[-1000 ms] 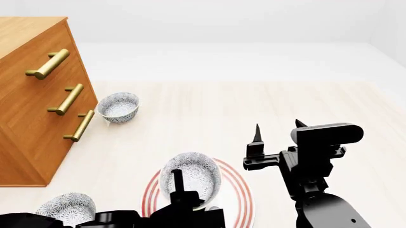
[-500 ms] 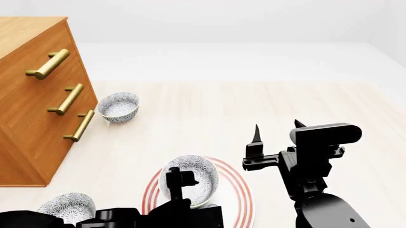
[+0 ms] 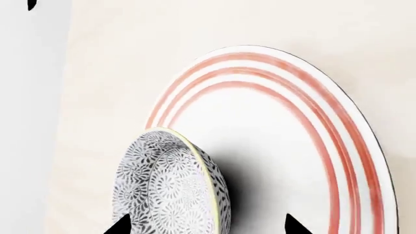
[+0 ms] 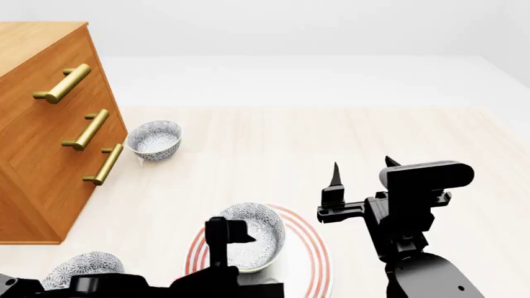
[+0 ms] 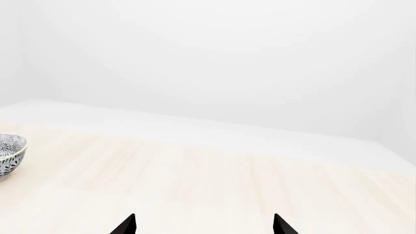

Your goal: Put the bowl in the middle on the plate.

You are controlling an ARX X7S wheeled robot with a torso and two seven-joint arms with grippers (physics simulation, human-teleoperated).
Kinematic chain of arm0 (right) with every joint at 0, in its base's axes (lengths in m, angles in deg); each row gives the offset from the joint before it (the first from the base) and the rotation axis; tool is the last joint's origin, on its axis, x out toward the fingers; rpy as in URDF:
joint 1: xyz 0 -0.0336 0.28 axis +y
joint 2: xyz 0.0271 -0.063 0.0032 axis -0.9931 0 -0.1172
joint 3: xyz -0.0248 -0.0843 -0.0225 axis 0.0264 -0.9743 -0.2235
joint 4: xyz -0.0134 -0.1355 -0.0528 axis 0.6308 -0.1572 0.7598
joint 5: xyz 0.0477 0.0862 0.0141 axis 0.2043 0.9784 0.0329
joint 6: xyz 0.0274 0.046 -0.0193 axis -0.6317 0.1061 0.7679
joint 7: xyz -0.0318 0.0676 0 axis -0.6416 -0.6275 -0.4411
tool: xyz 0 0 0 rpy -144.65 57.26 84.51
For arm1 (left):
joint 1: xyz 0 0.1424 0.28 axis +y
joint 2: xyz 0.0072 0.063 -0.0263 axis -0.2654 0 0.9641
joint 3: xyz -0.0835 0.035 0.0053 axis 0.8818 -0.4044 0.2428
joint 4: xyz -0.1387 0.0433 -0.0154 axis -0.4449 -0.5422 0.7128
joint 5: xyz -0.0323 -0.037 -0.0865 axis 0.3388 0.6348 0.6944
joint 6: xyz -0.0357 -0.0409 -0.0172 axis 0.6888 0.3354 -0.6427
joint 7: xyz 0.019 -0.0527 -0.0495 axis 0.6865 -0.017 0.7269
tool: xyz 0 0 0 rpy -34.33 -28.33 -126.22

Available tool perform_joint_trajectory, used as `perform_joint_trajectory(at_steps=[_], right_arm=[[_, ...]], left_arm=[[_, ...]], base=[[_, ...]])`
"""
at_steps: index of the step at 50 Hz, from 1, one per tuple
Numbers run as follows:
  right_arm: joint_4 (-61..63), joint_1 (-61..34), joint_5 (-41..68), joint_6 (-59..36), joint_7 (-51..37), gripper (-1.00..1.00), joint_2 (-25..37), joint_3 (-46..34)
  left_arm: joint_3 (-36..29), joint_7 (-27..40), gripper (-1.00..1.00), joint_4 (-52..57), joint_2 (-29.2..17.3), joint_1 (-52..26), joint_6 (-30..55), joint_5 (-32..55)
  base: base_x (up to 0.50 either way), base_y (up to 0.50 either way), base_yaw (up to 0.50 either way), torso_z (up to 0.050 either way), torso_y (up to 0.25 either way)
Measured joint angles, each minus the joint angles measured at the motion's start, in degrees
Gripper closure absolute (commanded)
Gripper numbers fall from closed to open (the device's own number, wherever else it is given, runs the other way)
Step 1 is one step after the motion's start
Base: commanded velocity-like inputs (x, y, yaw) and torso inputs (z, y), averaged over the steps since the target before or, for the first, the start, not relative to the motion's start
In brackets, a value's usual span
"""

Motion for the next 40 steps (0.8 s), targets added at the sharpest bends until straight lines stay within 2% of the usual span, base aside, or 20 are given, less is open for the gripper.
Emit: perform_joint_trajectory(at_steps=[8,15,22,28,35,40], right_arm=[[0.05,-0.02,0.23,-0.01,-0.15,-1.00,0.11,0.02],[0.22,-0.03,0.49,-0.09,-0.30,-1.00,0.21,0.14],[0.36,-0.02,0.74,-0.14,-0.46,-1.00,0.29,0.23],[0.61,0.00,0.97,-0.23,-0.61,-1.00,0.39,0.36],[0.89,-0.01,1.19,-0.28,-0.77,-1.00,0.51,0.41],[2.19,0.27,1.39,-0.12,-0.96,-1.00,0.70,0.61]], left_arm=[[6.89,1.14,-1.00,4.88,-1.08,-1.48,4.34,6.65],[14.59,1.38,-1.00,7.43,-3.48,-2.52,3.73,12.88],[25.07,0.03,-1.00,6.54,-8.66,-3.70,-1.78,19.85],[33.58,2.18,-1.00,0.90,-11.74,-2.88,-7.24,23.52],[43.90,8.64,-1.00,-4.46,-14.98,-0.50,-14.08,31.48],[51.33,15.89,-1.00,-5.20,-16.52,5.90,-21.58,34.93]], base=[[0.00,0.00,0.00,0.000,0.000],[0.00,0.00,0.00,0.000,0.000],[0.00,0.00,0.00,0.000,0.000],[0.00,0.00,0.00,0.000,0.000],[0.00,0.00,0.00,0.000,0.000],[0.00,0.00,0.00,0.000,0.000]])
